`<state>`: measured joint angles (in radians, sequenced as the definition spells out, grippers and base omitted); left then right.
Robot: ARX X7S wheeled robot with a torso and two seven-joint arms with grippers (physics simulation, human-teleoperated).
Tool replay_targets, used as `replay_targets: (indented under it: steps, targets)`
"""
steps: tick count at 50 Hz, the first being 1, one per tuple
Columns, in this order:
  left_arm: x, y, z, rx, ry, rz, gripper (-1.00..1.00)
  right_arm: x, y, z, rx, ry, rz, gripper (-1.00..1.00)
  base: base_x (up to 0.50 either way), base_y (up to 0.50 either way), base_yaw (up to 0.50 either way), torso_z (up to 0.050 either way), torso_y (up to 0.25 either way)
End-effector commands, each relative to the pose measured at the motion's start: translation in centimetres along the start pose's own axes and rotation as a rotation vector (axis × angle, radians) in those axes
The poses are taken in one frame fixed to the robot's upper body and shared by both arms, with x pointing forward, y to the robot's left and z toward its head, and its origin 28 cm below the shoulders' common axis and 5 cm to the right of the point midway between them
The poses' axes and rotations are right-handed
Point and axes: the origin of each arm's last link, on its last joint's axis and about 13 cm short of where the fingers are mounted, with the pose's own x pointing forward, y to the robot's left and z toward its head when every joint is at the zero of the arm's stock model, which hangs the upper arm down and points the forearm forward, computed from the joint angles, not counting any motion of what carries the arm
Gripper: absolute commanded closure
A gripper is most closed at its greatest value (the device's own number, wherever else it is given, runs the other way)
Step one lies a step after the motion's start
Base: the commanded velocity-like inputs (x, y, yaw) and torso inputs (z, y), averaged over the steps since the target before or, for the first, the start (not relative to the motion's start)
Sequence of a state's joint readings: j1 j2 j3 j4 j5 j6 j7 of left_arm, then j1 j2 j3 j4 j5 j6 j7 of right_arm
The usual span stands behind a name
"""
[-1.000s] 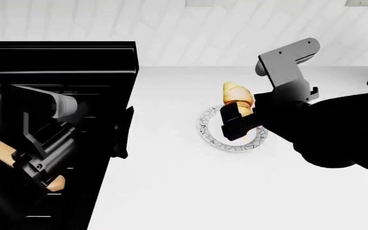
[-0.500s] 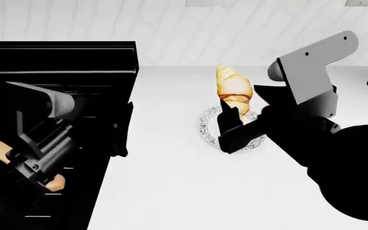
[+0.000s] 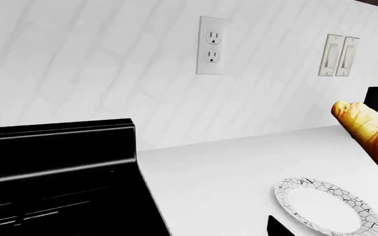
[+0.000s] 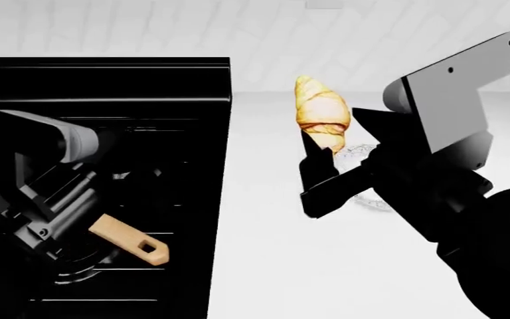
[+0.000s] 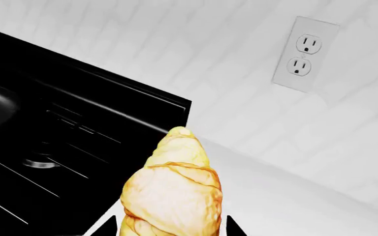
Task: Pick the croissant and place it on the pan. Then turn on the stove to warm the croissant.
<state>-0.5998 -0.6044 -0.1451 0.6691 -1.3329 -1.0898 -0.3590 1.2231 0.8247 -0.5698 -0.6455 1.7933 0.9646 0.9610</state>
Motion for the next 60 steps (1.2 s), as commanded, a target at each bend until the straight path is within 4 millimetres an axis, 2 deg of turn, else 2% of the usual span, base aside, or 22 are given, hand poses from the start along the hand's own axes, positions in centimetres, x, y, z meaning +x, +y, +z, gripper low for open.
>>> replay_targets:
  steps: [1, 60]
  targets:
    - [-0.11, -0.02, -0.07, -0.002, -0.002, -0.002, -1.00, -0.31, 0.13, 0.27, -0.018, -0.027, 0.000, 1.00, 0.00, 0.50, 0.00, 0.000, 0.000]
    - [0.40, 0.24, -0.16, -0.013, -0.016, -0.017, -1.00, 0.06, 0.30, 0.53, -0.039, -0.027, 0.019, 1.00, 0.00, 0.50, 0.00, 0.000, 0.000]
